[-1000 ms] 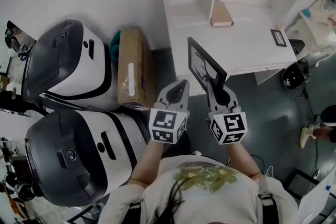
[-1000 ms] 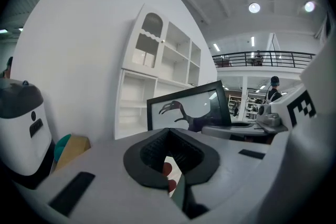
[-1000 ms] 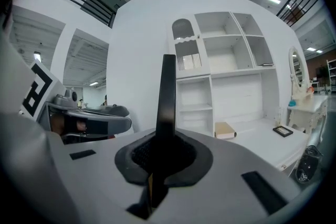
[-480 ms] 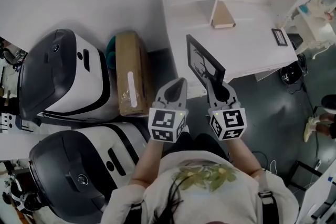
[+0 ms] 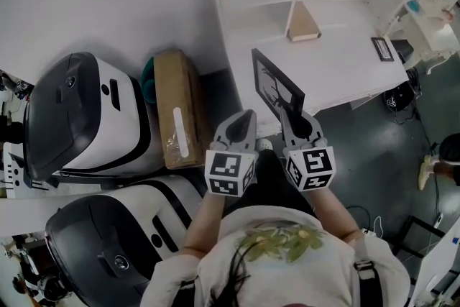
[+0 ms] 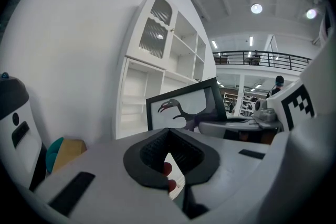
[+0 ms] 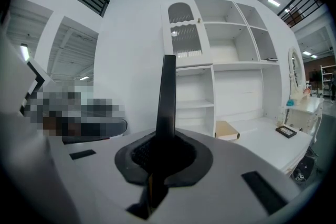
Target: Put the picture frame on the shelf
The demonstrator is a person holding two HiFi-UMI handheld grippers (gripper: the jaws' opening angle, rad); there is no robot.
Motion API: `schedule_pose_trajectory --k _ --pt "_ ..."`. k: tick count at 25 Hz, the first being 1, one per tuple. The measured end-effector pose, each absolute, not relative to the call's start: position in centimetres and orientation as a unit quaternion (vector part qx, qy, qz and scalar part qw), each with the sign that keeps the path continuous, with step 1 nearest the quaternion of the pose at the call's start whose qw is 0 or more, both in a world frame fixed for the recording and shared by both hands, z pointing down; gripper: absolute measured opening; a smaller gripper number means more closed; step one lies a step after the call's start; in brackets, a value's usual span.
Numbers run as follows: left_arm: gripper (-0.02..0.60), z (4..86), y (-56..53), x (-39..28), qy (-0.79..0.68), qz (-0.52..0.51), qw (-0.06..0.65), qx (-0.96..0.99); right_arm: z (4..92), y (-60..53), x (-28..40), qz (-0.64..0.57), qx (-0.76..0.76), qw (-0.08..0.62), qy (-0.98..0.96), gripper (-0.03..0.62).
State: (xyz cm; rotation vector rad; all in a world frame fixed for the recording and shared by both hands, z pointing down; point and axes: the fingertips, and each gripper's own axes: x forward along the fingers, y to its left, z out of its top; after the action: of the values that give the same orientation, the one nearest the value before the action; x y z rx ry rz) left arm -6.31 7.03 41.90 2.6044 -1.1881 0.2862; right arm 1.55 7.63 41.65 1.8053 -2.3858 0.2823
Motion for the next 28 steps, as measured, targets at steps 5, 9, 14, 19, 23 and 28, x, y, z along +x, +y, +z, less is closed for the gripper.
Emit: schedule_pose_trajectory --k 5,9,14,19,23,28 --pt "0.023 41.8 4.2 -6.2 -0.413 0.100 0.123 0.897 42.2 4.7 1.9 0.095 0.597 0.066 -0.794 0.035" --pt "0.023 41.0 1.2 -5.6 -0.420 0.097 0.120 0.894 42.1 1.8 3.0 0.095 0.598 0.065 -0.793 0.035" --pt "0.023 41.2 -1.5 -4.6 -0.420 0.103 0.118 0.894 43.4 -1.1 4.2 0.104 0.599 0.074 -0.790 0.035" --pt "0.023 42.3 -4.1 -3.8 -0.421 0.114 0.124 0.891 44.9 -4.3 4.9 0.118 0.598 0.078 -0.789 0.035" --pt "0.023 43.2 -5.8 -3.5 -0.424 0.121 0.131 0.888 45.6 -6.4 5.0 0.125 0.594 0.079 -0.790 0.035" --pt "0.023 44.0 -7.7 -3.3 -0.429 0.129 0.137 0.883 46.5 -9.0 5.0 0.132 0.587 0.082 -0.795 0.035"
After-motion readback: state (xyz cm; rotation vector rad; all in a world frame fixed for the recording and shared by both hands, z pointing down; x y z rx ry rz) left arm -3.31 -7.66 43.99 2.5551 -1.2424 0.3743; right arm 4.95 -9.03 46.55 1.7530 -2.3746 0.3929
